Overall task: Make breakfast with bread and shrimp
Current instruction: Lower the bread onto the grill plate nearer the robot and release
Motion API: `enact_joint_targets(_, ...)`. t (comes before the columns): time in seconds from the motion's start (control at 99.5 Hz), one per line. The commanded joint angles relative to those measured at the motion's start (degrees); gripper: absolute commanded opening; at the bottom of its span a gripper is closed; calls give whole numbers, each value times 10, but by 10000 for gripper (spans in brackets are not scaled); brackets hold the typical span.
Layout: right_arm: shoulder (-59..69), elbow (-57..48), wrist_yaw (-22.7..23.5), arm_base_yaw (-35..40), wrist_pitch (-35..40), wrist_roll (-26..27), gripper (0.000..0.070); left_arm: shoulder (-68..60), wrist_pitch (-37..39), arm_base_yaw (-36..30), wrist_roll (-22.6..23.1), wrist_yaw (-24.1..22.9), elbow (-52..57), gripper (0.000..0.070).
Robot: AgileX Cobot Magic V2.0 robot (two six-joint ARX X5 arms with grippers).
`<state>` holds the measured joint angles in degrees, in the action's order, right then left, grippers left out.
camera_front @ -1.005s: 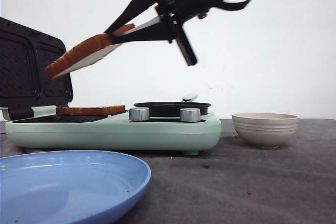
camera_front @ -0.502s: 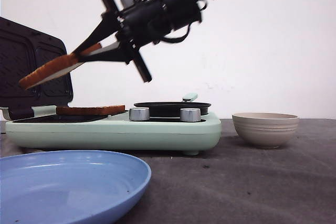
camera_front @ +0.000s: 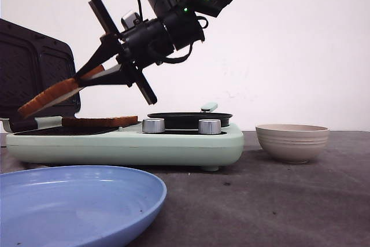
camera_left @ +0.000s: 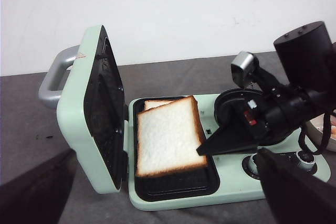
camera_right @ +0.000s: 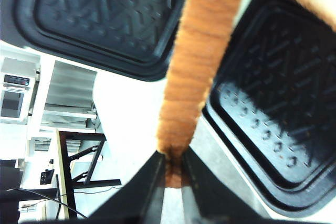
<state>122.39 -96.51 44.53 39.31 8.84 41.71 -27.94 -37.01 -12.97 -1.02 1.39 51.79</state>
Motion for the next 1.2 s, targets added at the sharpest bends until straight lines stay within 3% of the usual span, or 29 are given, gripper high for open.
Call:
enact_joint_targets(0.0, 18, -15, -8, 7, 5, -17, 2, 0, 9, 0, -1, -3, 4, 632)
enact_joint_targets(0.422, 20, -15, -55, 14, 60, -61, 10, 0, 9, 0, -1, -3, 4, 632)
enact_joint_targets(0.462, 20, -15, -62, 14, 63, -62, 71, 0, 9, 0, -1, -3, 4, 632)
enact_joint_targets(0.532, 20, -15, -73, 14, 64, -61, 281, 0, 9, 0, -1, -3, 4, 632)
enact_joint_targets(0.573, 20, -15, -73, 14, 65, -61, 338, 0, 9, 0, -1, -3, 4, 632)
enact_joint_targets(0.703, 20, -15, -85, 14, 66, -68, 357, 0, 9, 0, -1, -4, 4, 632)
enact_joint_targets(0.854, 20, -15, -90, 14, 69, -68, 513, 0, 9, 0, -1, -4, 4, 632)
enact_joint_targets(1.186, 16, -16, -89, 13, 96, -83, 523, 0, 8, 0, -1, -4, 4, 632)
